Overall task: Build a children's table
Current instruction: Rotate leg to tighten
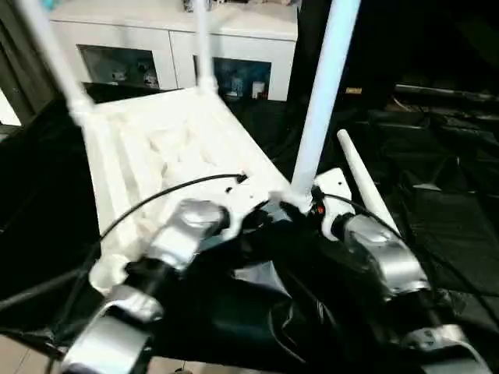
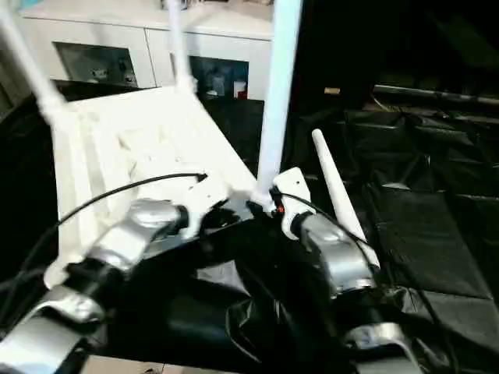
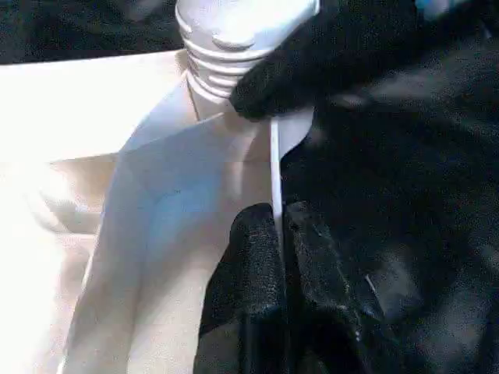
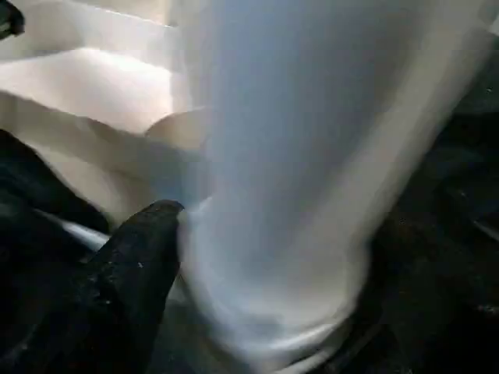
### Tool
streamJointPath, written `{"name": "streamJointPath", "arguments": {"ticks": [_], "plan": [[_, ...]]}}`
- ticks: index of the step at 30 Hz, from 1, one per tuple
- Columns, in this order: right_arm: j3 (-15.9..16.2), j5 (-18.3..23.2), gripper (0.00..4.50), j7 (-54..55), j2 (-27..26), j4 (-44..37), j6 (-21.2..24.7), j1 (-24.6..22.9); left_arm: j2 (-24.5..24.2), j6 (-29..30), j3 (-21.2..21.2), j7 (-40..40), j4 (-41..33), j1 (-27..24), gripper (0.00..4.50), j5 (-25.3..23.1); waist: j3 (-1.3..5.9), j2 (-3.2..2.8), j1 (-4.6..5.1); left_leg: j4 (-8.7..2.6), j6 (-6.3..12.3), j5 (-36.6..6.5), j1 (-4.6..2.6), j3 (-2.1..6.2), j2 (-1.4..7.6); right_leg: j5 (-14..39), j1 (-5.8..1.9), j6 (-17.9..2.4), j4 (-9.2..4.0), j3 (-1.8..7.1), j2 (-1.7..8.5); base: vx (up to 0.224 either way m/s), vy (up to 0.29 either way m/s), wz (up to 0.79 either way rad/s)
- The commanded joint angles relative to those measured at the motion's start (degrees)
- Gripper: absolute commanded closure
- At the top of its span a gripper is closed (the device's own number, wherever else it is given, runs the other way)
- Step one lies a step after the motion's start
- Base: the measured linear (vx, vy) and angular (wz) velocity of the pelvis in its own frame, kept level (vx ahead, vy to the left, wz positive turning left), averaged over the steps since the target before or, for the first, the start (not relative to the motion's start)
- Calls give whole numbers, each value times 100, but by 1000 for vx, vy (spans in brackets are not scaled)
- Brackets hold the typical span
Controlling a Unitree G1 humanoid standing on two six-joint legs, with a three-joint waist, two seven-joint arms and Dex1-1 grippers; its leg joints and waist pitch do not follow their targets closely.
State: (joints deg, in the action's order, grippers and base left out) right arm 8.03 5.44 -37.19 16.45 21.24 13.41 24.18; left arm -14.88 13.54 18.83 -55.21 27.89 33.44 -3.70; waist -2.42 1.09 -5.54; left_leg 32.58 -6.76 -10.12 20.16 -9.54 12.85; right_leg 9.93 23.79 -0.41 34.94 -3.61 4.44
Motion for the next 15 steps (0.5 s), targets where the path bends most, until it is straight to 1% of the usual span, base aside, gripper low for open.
{"name": "streamJointPath", "arguments": {"ticks": [1, 2, 3, 4, 5, 6, 7, 10, 12, 15], "plan": [[32, 122, 71, -312, 129, -208, 15, -17, 23, -195, 214, -631, -304, -92, 450, 323, 330, 31, -2, -322, 314, -1174, 9, -87, -11, 1170, -318, -1026, -431, 221, 255, 0, 0, 0], [92, 178, 71, -564, 255, -325, 46, -82, -78, -199, 247, -803, -412, -148, 450, 355, 341, 42, -10, -322, 314, -1138, 21, -82, -9, 1123, -343, -1041, -418, 223, 265, 0, 0, 0], [161, 226, 71, -824, 385, -463, 96, -157, -169, -180, 266, -948, -528, -206, 450, 396, 335, 34, -30, -328, 299, -1107, 21, -77, 7, 1023, -343, -1065, -401, 222, 257, 0, 0, 0], [165, 228, 71, -839, 393, -471, 99, -161, -174, -179, 267, -956, -535, -209, 450, 398, 329, 34, -35, -330, 310, -1113, 26, -78, 3, 1003, -349, -1048, -397, 220, 250, 0, 0, 0], [244, 247, 71, -1120, 535, -616, 125, -252, -264, -166, 261, -1100, -655, -274, 450, 447, 330, 51, -42, -328, 308, -1107, 24, -79, -1, 1020, -351, -1051, -396, 219, 254, 0, 0, 0], [276, 262, 71, -1235, 599, -684, 137, -297, -301, -152, 251, -1139, -716, -306, 450, 462, 329, 53, -49, -327, 306, -1103, 21, -80, 0, 1033, -351, -1044, -400, 220, 254, 0, 0, 0], [294, 273, 71, -1304, 639, -729, 147, -326, -326, -139, 245, -1162, -762, -329, 450, 473, 317, 54, -56, -330, 309, -1130, 20, -85, 0, 1124, -338, -1028, -410, 222, 259, 0, 0, 0], [318, 304, 71, -1437, 703, -774, 176, -374, -389, -89, 231, -1234, -880, -383, 450, 510, 315, 60, -78, -336, 267, -1175, 21, -81, 1, 1359, -336, -942, -431, 223, 270, 0, 0, 0], [315, 306, 71, -1434, 701, -772, 174, -378, -392, -70, 221, -1246, -900, -390, 450, 513, 312, 63, -72, -337, 236, -1198, 22, -81, -9, 1524, -327, -876, -448, 220, 266, 0, 0, 0], [265, 388, 105, -1414, 647, -807, 216, -386, -398, -71, 209, -1240, -912, -396, 450, 528, 322, 66, -73, -334, 225, -1147, 24, -77, -8, 1481, -332, -861, -438, 220, 264, 0, 0, 0]]}}
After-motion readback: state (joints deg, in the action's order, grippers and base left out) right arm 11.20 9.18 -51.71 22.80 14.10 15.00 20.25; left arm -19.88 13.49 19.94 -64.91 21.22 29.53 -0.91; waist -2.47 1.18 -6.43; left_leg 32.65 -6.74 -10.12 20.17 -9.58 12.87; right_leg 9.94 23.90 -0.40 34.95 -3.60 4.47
